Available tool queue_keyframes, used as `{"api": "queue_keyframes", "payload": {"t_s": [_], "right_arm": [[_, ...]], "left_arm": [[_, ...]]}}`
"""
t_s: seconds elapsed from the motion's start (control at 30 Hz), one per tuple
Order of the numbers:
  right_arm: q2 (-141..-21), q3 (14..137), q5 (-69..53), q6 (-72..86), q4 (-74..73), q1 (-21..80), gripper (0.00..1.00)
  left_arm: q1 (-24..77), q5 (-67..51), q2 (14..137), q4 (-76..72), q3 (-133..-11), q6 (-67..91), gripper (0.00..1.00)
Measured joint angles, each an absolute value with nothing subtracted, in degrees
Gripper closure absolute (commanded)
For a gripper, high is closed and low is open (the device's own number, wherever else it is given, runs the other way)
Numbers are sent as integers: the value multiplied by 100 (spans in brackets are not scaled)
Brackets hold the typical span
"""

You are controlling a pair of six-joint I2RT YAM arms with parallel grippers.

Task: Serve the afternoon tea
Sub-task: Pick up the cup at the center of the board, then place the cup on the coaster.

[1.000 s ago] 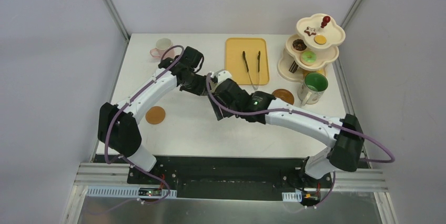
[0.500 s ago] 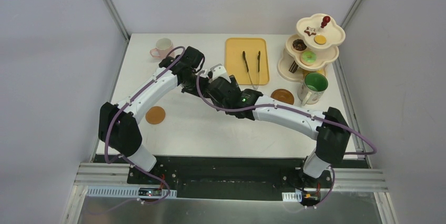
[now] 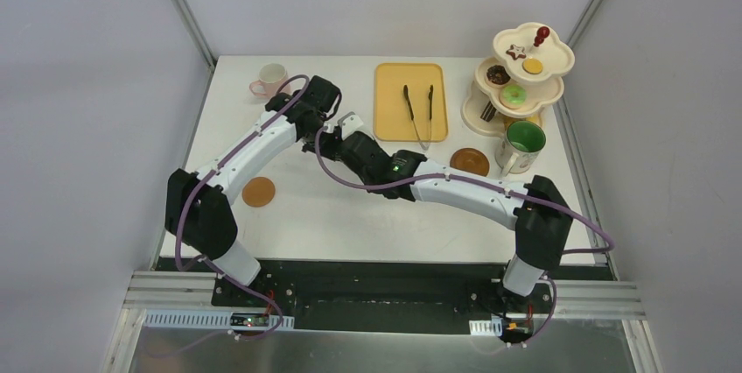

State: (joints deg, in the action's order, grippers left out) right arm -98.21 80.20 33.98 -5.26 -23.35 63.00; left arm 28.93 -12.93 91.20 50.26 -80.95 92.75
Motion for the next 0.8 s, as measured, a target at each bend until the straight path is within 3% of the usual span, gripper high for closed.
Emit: {"api": "queue_keyframes", "payload": {"t_s": [0.13, 0.2, 0.57, 0.8], "right_arm": [[-9782, 7915, 3378, -499, -2202, 6263, 100], [-9699, 7697, 3240, -429, -2075, 6163, 100], [-8582, 6622, 2751, 274, -2130, 5365, 100], [-7118, 5795, 2545, 464, -2473, 4141, 100]], "left_arm": [[2891, -1308, 9115, 4989, -8095, 9242, 32], [2895, -1347, 9067, 4871, -8097, 9244, 14], [2888, -1284, 9030, 4799, -8418, 8978, 7], [2840, -1264, 9028, 4584, -8416, 8527, 6]]}}
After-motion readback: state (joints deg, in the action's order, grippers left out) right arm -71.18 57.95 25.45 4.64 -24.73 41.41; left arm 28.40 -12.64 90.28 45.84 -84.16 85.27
